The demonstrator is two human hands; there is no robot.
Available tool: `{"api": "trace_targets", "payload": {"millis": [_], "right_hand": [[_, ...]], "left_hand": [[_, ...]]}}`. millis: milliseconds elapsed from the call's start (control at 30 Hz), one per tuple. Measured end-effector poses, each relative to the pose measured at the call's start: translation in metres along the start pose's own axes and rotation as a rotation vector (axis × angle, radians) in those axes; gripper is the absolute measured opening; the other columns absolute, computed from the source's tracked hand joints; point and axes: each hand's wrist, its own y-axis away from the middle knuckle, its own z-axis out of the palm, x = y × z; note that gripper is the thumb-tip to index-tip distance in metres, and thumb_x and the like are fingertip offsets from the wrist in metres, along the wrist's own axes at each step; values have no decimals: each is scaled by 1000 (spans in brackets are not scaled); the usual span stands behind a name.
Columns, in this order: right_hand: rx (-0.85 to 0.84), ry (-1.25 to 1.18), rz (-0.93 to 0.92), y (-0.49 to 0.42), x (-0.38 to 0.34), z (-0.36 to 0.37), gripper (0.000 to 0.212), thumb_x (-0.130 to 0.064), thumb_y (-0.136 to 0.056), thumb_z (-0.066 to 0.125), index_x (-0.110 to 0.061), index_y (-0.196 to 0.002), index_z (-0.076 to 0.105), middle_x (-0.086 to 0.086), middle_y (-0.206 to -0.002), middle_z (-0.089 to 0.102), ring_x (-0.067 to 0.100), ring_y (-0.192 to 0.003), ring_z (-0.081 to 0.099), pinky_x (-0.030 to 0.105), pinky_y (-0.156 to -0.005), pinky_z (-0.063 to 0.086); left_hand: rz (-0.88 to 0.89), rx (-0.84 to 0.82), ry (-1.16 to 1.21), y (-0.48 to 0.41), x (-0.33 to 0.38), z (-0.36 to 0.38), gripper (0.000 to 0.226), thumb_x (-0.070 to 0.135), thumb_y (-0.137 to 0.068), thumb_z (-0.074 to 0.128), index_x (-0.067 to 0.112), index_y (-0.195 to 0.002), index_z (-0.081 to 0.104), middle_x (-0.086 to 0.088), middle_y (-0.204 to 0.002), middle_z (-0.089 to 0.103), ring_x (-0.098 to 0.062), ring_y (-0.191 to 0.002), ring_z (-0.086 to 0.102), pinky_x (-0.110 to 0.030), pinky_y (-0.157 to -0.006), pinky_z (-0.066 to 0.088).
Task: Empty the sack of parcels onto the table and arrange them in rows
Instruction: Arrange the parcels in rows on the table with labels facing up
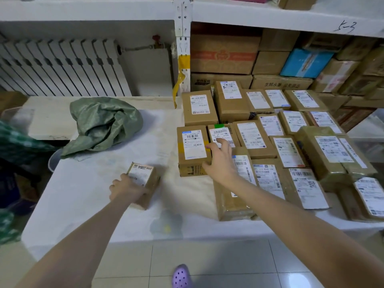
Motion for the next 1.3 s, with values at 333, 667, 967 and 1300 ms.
{"api": "trace_targets", "payload": {"millis": [333,667,967,1300], "right_hand": [[-135,-313,-89,12,-33,0,40,-25,-88,64,-16,-126,54,3,-127,55,19,-116,55,35,-96,48],[-82,-632,165,37,-15,-27,78,-37,-77,75,-12,-136,30,4,-134,49,22,-122,50,37,-100,44],[-388,-739,129,60,6,-52,58,-28,-88,66,-10,-138,43,7,-130,59,19,-111,60,31,-94,50],[-34,-667,140,40,39,-63,23,-9,-94,56,-10,-114,66,1,-106,64,13,-95,59,16,-75,45]], "left_hand": [[187,-10,527,54,62,-17,103,58,-35,70,10,-123,43,-10,-121,56,-31,-114,55,-41,-94,49],[604,-174,785,123,80,-5,71,18,-66,88,14,-119,42,1,-103,60,-5,-88,60,-14,-64,52],[254,-709,1171,144,64,7,45,44,-82,61,21,-120,62,-5,-115,71,-22,-103,67,-41,-84,52],[-133,-653,991,126,41,39,30,36,-86,69,7,-95,68,-14,-81,75,-27,-66,73,-40,-73,54]]}}
